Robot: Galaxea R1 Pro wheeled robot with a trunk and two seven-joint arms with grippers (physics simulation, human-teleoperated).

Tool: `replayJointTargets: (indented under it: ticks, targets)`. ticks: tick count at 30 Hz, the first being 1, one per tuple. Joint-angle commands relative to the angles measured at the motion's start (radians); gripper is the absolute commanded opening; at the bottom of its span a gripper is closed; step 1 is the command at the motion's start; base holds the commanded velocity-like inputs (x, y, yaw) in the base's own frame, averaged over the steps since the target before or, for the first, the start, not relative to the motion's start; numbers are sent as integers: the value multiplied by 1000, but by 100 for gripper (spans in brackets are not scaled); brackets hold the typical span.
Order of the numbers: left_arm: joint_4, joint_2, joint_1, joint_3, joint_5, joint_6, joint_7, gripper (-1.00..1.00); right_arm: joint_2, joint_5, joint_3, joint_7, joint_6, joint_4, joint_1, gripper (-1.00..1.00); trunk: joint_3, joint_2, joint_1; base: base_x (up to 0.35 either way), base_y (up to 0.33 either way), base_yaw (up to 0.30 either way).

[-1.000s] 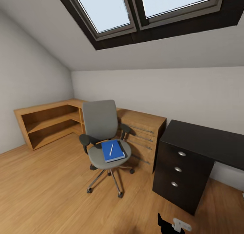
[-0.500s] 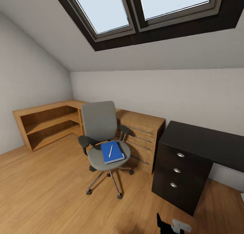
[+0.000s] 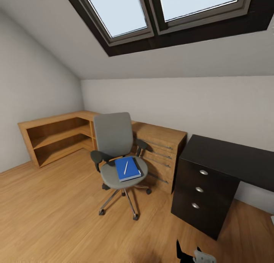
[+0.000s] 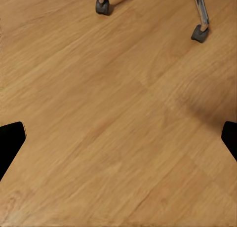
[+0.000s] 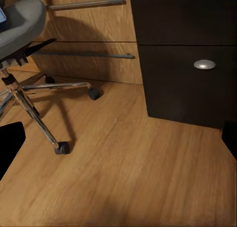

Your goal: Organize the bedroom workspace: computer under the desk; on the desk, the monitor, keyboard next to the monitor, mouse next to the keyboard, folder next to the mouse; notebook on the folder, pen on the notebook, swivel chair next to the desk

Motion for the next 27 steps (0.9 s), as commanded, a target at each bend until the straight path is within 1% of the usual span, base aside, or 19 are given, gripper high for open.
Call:
replayJointTargets:
  ticks: [1, 6, 22, 25, 27]
  targets:
    - [0, 1, -1, -10, 5, -3, 8, 100, -1, 10, -9, 0, -4, 2, -1, 100, -1, -1, -1, -264, 0, 8]
    - [0, 2, 0, -18, 6, -3, 8, 100, -4, 11, -9, -1, -4, 2, -1, 100, -2, -1, -1, -304, 0, 4]
    - [0, 2, -1, -21, 6, -3, 9, 100, -3, 11, -9, -1, -2, 3, 0, 100, -2, -1, -1, -333, 0, 0]
    - [0, 2, -1, -21, 6, -3, 9, 100, -3, 11, -9, -1, 9, 3, 0, 100, -2, -1, -1, -318, 0, 0]
    - [0, 1, -1, -21, 6, -4, 9, 100, -3, 11, -9, -1, 23, 3, 0, 100, -2, -1, -1, -113, 0, 0]
